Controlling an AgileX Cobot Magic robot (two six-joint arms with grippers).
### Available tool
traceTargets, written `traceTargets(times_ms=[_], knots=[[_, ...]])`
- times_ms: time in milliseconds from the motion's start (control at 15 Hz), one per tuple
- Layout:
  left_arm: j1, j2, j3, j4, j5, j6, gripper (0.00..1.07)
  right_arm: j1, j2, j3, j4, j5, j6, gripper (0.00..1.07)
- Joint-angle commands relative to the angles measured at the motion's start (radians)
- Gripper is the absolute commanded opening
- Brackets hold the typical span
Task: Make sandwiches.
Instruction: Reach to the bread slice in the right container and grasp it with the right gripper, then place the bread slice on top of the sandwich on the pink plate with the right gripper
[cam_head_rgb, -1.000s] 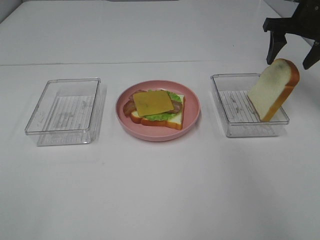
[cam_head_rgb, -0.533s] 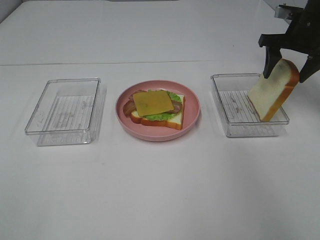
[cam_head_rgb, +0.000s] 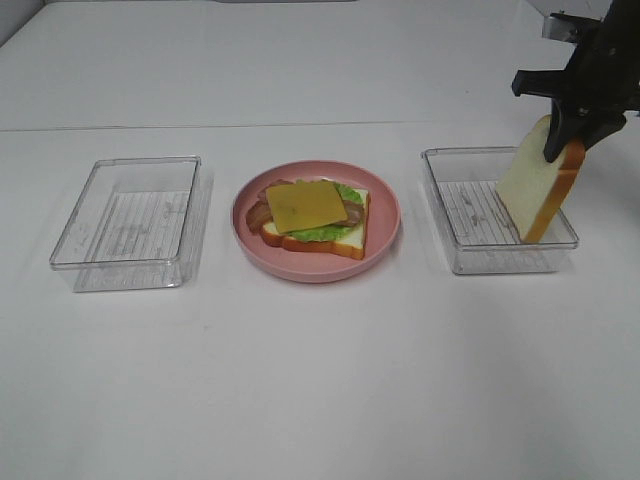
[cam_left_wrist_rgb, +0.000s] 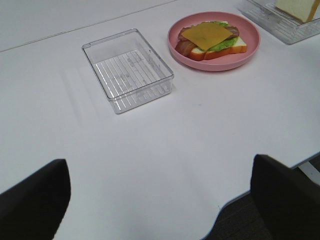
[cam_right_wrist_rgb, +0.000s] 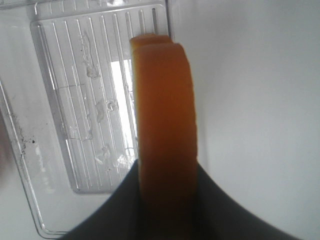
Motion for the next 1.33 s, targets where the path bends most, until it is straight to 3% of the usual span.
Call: traceTargets(times_ms=[67, 267, 533, 667, 1000, 1333], knots=[[-0.001, -0.022, 0.006, -0.004, -0.009, -0.001, 0.93, -0.001, -0.062, 0.006, 0.041, 0.041, 0.008, 0.00], [-0.001, -0.022, 0.006, -0.004, -0.009, -0.001, 0.93, 0.001, -0.130, 0.006, 0.158, 0.041, 0.007, 0.00], [-0.001, -0.022, 0.006, -0.004, -0.009, -0.001, 0.93, 0.002, -0.161, 0.037, 0.570, 0.035, -0.114, 0.00], [-0.001, -0.022, 0.006, -0.004, -0.009, -0.001, 0.93, 0.018, -0.161, 0.096, 0.691, -0.007, -0.167, 0.00], [-0.001, -0.022, 0.006, -0.004, -0.009, -0.001, 0.93, 0.170, -0.144, 0.288, 0.796, -0.266, -0.200, 0.00], [-0.001, -0.022, 0.006, -0.004, -0.009, -0.001, 0.93, 0.269, -0.042, 0.307, 0.927, -0.399, -0.200, 0.00]])
